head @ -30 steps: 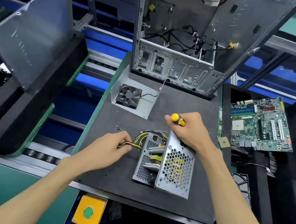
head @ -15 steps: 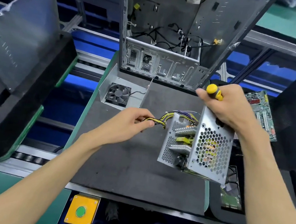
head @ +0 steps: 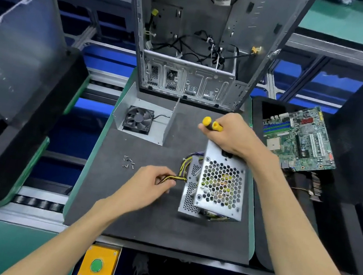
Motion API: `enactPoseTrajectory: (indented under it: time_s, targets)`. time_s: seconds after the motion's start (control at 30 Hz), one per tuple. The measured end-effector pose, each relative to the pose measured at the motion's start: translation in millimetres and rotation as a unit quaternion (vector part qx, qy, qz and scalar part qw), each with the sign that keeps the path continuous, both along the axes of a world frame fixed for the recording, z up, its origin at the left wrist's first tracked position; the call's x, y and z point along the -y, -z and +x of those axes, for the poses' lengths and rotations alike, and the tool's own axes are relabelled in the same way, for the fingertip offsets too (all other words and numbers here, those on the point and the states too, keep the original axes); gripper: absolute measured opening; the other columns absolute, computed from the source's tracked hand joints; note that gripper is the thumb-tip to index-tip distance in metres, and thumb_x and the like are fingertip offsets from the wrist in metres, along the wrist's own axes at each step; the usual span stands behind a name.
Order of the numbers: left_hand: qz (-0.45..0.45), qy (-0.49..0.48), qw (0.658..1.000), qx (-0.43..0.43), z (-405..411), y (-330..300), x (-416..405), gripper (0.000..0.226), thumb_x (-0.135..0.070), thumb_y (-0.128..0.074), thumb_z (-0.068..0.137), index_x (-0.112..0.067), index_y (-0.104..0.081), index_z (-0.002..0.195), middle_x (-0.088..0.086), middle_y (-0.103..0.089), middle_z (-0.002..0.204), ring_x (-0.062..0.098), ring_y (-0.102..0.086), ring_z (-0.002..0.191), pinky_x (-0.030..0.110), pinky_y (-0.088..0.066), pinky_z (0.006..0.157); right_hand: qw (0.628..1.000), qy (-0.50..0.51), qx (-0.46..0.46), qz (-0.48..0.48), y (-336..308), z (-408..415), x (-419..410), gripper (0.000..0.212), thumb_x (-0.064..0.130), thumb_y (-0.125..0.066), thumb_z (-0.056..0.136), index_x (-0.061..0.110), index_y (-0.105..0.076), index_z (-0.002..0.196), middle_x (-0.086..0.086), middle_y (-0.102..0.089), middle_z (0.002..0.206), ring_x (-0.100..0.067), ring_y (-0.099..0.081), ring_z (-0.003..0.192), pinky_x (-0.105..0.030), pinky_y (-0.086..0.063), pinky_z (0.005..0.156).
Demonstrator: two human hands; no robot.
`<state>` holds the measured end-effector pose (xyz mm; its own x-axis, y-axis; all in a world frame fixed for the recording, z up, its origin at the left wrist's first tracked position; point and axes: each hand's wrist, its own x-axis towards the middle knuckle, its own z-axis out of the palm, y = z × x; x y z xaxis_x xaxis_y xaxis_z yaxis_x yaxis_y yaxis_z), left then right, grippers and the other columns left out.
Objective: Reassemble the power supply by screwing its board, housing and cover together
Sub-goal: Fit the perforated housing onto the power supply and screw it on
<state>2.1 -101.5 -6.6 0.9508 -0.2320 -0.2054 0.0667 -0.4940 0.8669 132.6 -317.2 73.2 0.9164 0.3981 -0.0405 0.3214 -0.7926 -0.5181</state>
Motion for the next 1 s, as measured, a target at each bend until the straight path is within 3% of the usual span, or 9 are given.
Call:
enactPoseTrajectory:
  time_s: [0.1,0.2,0.3,0.37,0.5,0.6,0.73,0.83,1.0]
  targets:
    - [0.007,-0.044,0.999,-0.007,-9,15,-6,0.015,-0.018,-0.064,0.096,-0.026,-0.074,0.104,-0.012,-0.071,0.066,-0.001,-0.052,0.050,0.015,-0.041,0.056,1.000,-0.026,-0.011,-0.005,11,5,-22,0.066,0.044,-0.064,0.096,0.016,-0.029,0.048,0.003,-0.035,0.037,-0.016,-0.036,0.039,-0.030,-0.028,0.042]
    - [0.046,-0.081,0.996,-0.005,-15,27,-13,0.019,-0.021,-0.063,0.097,-0.026,-0.074,0.111,-0.012,-0.070,0.067,-0.004,-0.058,0.056,0.012,-0.041,0.057,0.999,-0.044,-0.020,-0.018,21,11,-42,0.066,0.048,-0.063,0.095,0.016,-0.030,0.048,0.004,-0.039,0.036,-0.015,-0.036,0.037,-0.027,-0.028,0.039]
    - [0.124,-0.061,0.990,0.001,-20,36,-19,0.023,-0.027,-0.061,0.098,-0.029,-0.072,0.118,-0.011,-0.061,0.081,0.005,-0.058,0.076,0.025,-0.047,0.071,0.998,-0.047,-0.020,-0.044,33,12,-56,0.065,0.049,-0.064,0.096,0.016,-0.031,0.050,0.000,-0.036,0.038,-0.016,-0.033,0.040,-0.029,-0.025,0.046]
    - [0.165,-0.023,0.986,-0.009,-22,42,-22,0.018,-0.034,-0.059,0.098,-0.030,-0.073,0.108,-0.007,-0.052,0.087,0.014,-0.056,0.082,0.033,-0.047,0.075,0.998,-0.046,-0.014,-0.051,38,13,-58,0.065,0.050,-0.064,0.095,0.016,-0.031,0.050,0.001,-0.035,0.042,-0.016,-0.033,0.043,-0.030,-0.024,0.048]
    - [0.129,-0.032,0.990,-0.041,-26,49,-34,0.026,-0.050,-0.057,0.096,-0.032,-0.069,0.083,-0.009,-0.059,0.087,0.005,-0.059,0.078,0.027,-0.046,0.072,0.998,-0.049,0.003,-0.045,38,14,-52,0.069,0.061,-0.061,0.093,0.016,-0.029,0.051,0.001,-0.034,0.042,-0.015,-0.036,0.044,-0.031,-0.027,0.048]
    - [0.076,-0.142,0.987,-0.029,-17,49,-51,0.016,-0.037,-0.059,0.097,-0.040,-0.070,0.086,-0.017,-0.069,0.084,-0.002,-0.064,0.078,0.019,-0.047,0.072,0.998,-0.047,0.004,-0.034,39,14,-50,0.070,0.064,-0.059,0.092,0.017,-0.028,0.052,0.003,-0.031,0.042,-0.015,-0.035,0.043,-0.032,-0.029,0.049]
    - [0.162,-0.256,0.953,0.026,1,56,-78,0.015,-0.011,-0.063,0.089,-0.025,-0.067,0.090,-0.011,-0.065,0.080,0.003,-0.060,0.071,0.030,-0.051,0.074,0.999,-0.027,-0.012,0.012,40,15,-47,0.070,0.063,-0.059,0.093,0.020,-0.022,0.052,0.003,-0.026,0.038,-0.017,-0.033,0.044,-0.033,-0.027,0.051]
    - [0.207,-0.251,0.945,0.033,10,62,-86,0.009,-0.012,-0.068,0.088,-0.018,-0.065,0.094,-0.005,-0.063,0.083,0.008,-0.057,0.071,0.026,-0.044,0.070,0.999,-0.011,-0.025,0.034,40,15,-45,0.068,0.066,-0.058,0.092,0.024,-0.030,0.047,0.004,-0.028,0.040,-0.014,-0.033,0.044,-0.032,-0.025,0.052]
    - [0.285,-0.178,0.939,0.078,15,60,-86,0.006,-0.013,-0.066,0.088,-0.016,-0.066,0.083,-0.001,-0.060,0.081,0.022,-0.061,0.074,0.036,-0.048,0.069,0.998,0.007,-0.045,0.052,40,14,-41,0.064,0.063,-0.058,0.094,0.027,-0.034,0.046,0.006,-0.030,0.042,-0.013,-0.031,0.045,-0.032,-0.024,0.053]
